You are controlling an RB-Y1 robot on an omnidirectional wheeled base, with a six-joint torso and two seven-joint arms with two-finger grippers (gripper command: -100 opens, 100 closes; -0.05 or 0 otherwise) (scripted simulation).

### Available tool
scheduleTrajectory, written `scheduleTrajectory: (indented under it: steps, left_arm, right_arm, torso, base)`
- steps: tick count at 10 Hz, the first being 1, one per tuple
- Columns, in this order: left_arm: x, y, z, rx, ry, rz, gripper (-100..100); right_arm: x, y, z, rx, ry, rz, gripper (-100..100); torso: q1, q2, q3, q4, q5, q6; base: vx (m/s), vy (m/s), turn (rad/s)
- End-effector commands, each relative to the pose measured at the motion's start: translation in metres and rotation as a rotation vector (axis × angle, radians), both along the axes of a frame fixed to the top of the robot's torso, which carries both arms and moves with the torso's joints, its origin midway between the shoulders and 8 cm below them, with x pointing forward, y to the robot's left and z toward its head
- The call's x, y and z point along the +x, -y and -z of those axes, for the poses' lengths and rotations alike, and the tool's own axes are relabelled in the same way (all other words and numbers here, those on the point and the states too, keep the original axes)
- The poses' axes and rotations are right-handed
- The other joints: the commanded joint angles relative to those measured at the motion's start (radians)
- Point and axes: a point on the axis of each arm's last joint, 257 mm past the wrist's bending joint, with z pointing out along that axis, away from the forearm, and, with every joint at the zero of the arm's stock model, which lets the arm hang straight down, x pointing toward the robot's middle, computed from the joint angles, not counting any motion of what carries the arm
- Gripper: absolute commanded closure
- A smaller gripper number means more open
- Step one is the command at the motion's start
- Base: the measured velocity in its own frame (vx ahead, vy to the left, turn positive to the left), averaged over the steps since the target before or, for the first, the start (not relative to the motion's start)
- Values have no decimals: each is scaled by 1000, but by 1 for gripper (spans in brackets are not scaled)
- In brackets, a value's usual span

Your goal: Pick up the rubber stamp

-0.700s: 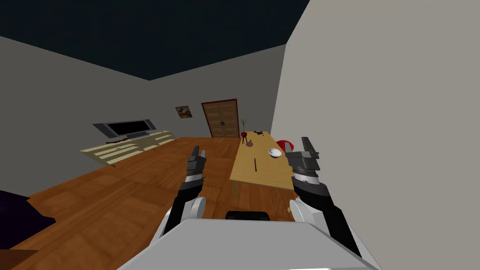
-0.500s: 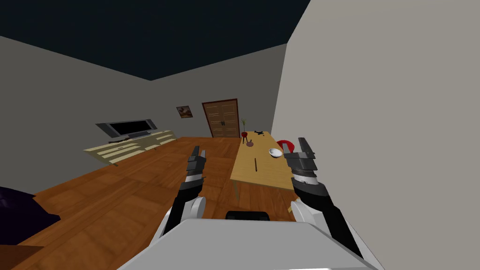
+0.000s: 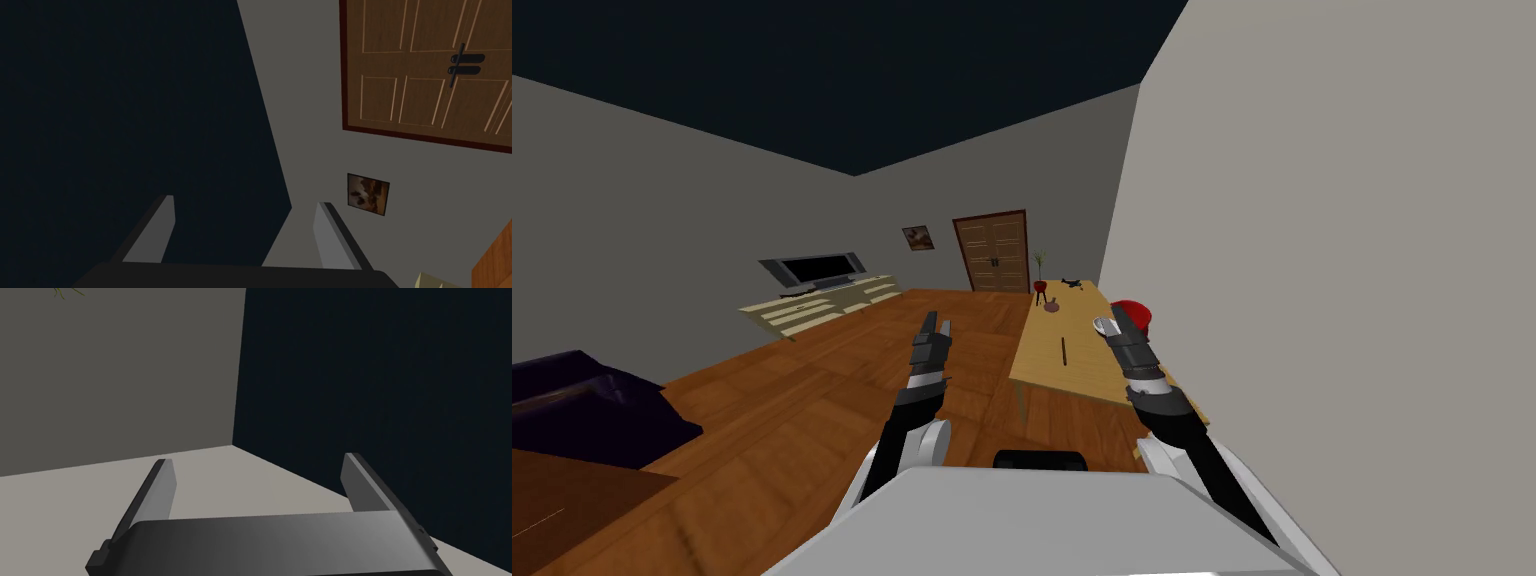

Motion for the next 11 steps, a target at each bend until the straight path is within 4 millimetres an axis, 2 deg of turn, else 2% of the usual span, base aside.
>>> scheduleTrajectory:
  steps: [1, 3, 4, 6, 7, 9, 10, 11]
  left_arm:
    - [0, 0, 0, 0, 0, 0, 0]
    - [0, 0, 0, 0, 0, 0, 0]
    - [0, 0, 0, 0, 0, 0, 0]
    - [0, 0, 0, 0, 0, 0, 0]
    - [0, 0, 0, 0, 0, 0, 0]
    - [0, 0, 0, 0, 0, 0, 0]
    - [0, 0, 0, 0, 0, 0, 0]
    - [0, 0, 0, 0, 0, 0, 0]
  right_arm:
    - [0, -2, 9, -65, -19, 2, -100]
    - [7, -10, 43, -236, -75, 18, -100]
    - [7, -11, 44, -252, -75, 16, -100]
    - [12, -15, 83, -436, -127, 31, -100]
    - [12, -16, 84, -463, -125, 30, -100]
    - [14, -14, 126, -653, -170, 40, -100]
    - [13, -14, 129, -688, -168, 40, -100]
    - [13, -11, 153, -798, -187, 45, -100]
  torso:
    - [0, 0, 0, 0, 0, 0]
    - [-1, 0, 0, 0, 0, 0]
    - [0, 0, 0, 0, 0, 0]
    - [-1, -1, 0, 0, 0, 0]
    - [-1, -1, 0, 0, 0, 0]
    - [-1, -1, 0, 0, 0, 0]
    - [-1, -1, -1, 0, 0, 0]
    - [-1, -1, -1, 0, 0, 1]
  base:
    - [-19, 13, 56]
    - [-20, 19, 158]
    - [-17, 11, 74]
    - [-17, 17, 209]
    - [-14, 9, 76]
    - [-15, 15, 268]
    - [-10, 5, 93]
    - [-7, 12, 186]
